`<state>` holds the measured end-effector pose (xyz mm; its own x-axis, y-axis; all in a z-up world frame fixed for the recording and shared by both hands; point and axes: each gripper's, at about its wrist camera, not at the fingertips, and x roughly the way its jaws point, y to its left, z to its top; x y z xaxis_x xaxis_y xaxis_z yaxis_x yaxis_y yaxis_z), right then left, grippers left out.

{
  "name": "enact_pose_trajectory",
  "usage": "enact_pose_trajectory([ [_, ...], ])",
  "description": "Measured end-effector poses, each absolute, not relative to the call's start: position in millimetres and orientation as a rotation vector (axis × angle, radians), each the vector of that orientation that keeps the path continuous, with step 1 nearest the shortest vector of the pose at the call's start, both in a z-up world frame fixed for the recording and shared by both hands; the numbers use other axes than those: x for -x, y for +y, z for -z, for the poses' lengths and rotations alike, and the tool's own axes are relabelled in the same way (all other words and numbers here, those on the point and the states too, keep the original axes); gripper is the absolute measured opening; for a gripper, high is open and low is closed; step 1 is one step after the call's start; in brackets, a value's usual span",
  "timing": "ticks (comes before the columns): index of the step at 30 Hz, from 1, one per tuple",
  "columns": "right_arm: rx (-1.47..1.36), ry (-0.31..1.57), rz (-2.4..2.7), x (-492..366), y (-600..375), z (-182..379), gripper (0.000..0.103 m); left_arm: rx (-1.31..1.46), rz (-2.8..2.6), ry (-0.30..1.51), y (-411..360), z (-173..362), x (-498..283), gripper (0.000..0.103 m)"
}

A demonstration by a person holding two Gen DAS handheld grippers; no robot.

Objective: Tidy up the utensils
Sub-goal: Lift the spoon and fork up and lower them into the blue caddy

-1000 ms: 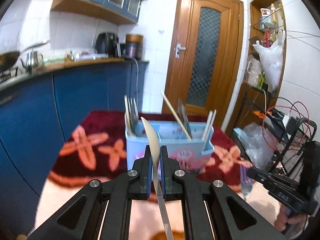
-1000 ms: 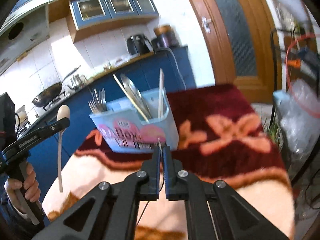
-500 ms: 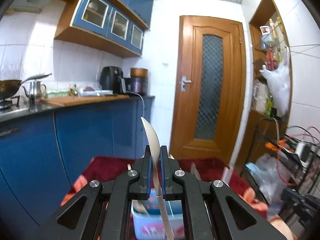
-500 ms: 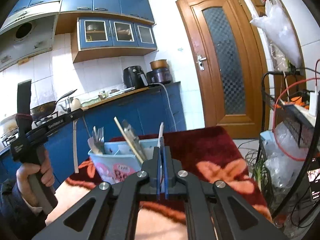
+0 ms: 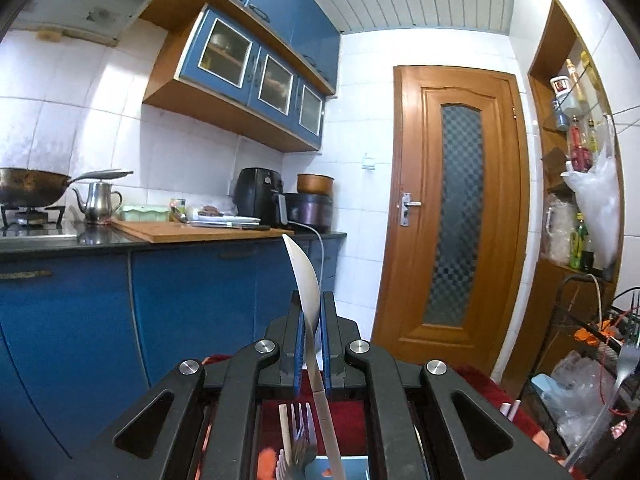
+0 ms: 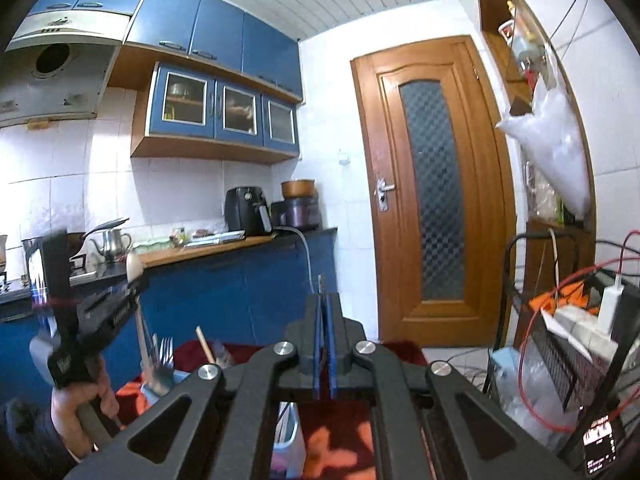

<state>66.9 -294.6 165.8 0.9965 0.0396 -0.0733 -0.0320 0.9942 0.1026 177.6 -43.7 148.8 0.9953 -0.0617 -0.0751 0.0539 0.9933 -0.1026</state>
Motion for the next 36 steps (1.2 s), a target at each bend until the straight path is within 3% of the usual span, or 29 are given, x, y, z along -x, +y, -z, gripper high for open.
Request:
enact_pose_trajectory([
  [18, 0.037, 0.133, -0.005, -118.0, -259.6, -133.3, 0.005, 0.047, 0.052, 0.123, -54.8, -99.8, -189.0, 0.008],
  [20, 0.038, 0.142, -0.016, -119.0, -257.2, -128.5, 0.005, 0.057, 0.05, 0.138, -53.0, -98.7, -190.0, 0.014],
  [22, 0.019, 0.146, -0.04, -119.3, -257.9, -125.4, 0.006, 0.076, 0.059, 0.153, -50.3, -98.5, -190.2, 0.033],
  [24, -0.04, 0.182, -0.108, -124.1, -262.6, -122.4, 0.008, 0.091, 0.066, 0.158, -48.3, -99.3, -188.4, 0.04],
  [36, -0.238, 0.224, -0.233, -106.4, -289.4, -129.1, 0.014, 0.064, 0.125, 0.203, -51.1, -115.1, -148.9, 0.04],
])
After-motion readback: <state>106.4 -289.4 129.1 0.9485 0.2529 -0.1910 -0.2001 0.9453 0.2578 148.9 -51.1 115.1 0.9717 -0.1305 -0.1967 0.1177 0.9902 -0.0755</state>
